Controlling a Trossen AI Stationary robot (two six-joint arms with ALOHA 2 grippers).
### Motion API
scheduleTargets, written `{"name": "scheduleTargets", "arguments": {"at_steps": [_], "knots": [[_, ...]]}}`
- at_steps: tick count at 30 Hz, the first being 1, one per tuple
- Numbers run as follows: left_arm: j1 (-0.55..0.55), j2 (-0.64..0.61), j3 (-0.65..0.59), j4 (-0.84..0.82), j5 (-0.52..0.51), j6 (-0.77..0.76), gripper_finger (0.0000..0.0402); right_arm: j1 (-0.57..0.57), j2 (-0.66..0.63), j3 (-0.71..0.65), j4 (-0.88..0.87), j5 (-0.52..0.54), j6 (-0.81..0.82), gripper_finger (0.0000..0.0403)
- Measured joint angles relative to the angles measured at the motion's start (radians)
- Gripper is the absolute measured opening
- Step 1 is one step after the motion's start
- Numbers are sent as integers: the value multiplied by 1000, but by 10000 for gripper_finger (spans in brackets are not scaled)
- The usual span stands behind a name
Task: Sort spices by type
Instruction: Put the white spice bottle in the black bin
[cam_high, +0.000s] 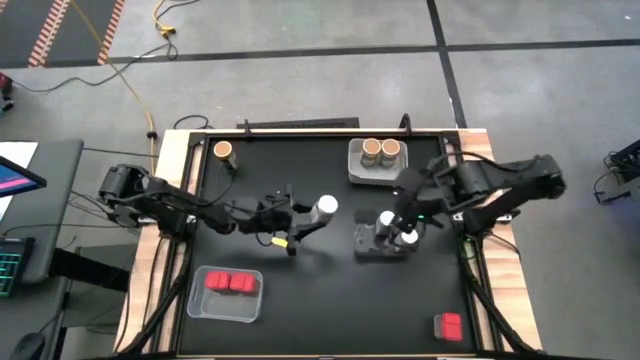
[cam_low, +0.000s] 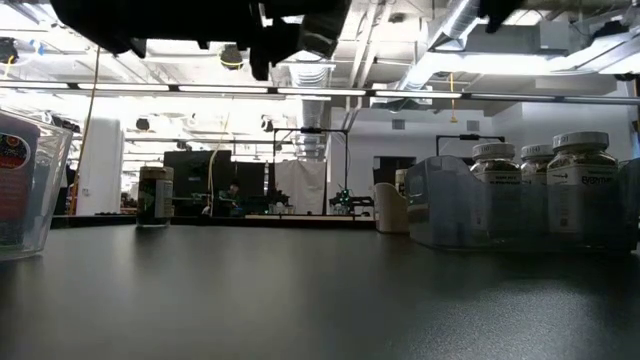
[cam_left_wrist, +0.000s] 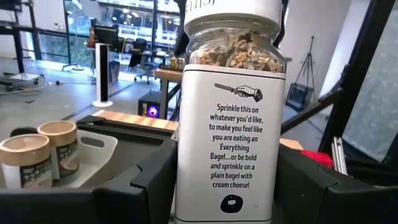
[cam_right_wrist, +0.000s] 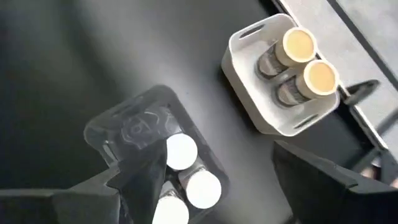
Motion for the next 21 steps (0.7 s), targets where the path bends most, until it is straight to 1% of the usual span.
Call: {"name": "scheduleTargets", "arguments": {"at_steps": [2,6,9,12,15,17,19,21], "knots": [[9,0,0,13,3,-3,210,11,-94,-120,113,-3,-46,317],[23,0,5,18,9,-6,210,-7,-290,-352,421,-41,-186,318],[26,0,5,17,9,-6,210,-36,-374,-471,619,-57,-236,318],[26,0,5,-8,9,-1,210,-58,-407,-515,710,-59,-254,318],[26,0,6,-83,9,0,210,-77,-410,-517,749,-73,-365,318],[25,1,6,-131,9,-10,210,-97,-397,-517,798,-125,-459,318],[24,1,6,-169,14,-31,210,-118,-380,-517,865,-209,-558,317],[24,1,6,-181,31,-52,210,-135,-353,-517,943,-282,-611,318]]}}
